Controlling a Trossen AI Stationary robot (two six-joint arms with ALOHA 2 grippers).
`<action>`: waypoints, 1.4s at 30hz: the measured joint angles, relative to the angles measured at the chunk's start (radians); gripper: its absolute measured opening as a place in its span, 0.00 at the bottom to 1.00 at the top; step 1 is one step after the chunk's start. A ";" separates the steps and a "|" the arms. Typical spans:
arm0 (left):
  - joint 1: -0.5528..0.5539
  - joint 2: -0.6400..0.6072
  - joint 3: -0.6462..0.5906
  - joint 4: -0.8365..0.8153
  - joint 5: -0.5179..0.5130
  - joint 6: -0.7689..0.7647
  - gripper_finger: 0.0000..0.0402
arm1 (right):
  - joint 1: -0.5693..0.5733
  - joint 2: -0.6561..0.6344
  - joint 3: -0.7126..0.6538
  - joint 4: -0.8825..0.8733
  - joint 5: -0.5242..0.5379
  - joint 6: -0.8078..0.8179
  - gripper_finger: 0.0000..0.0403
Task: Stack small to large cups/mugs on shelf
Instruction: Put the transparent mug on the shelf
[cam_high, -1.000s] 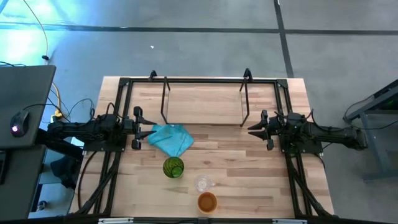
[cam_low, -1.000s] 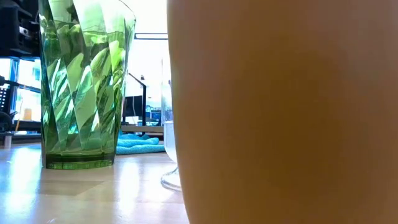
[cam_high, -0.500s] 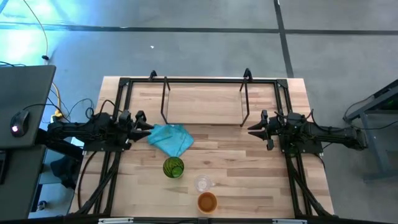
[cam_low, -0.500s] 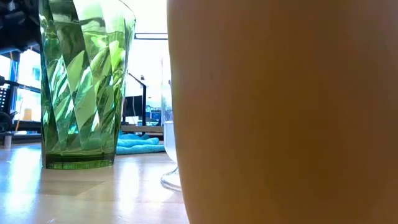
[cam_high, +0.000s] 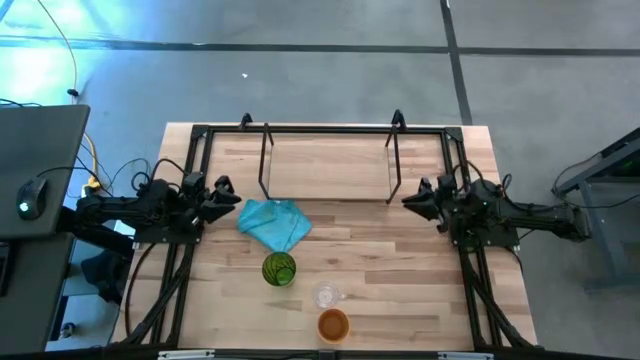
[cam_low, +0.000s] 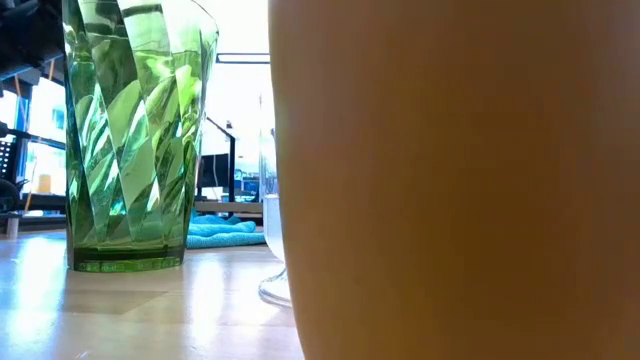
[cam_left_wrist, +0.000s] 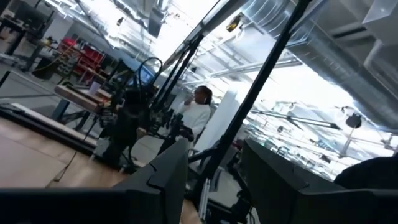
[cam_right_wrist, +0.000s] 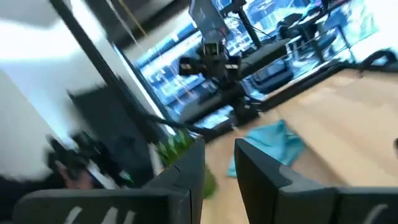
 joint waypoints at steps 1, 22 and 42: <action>0.000 0.000 0.000 -0.001 -0.004 0.000 0.36 | 0.000 0.000 0.000 0.016 0.000 0.033 0.19; 0.000 0.000 0.000 -0.154 -0.089 -0.048 0.36 | 0.010 0.001 0.000 -0.093 -0.043 0.162 0.19; 0.000 0.143 0.000 -0.081 0.047 -0.246 0.36 | 0.246 0.285 0.127 0.021 0.208 -0.347 0.19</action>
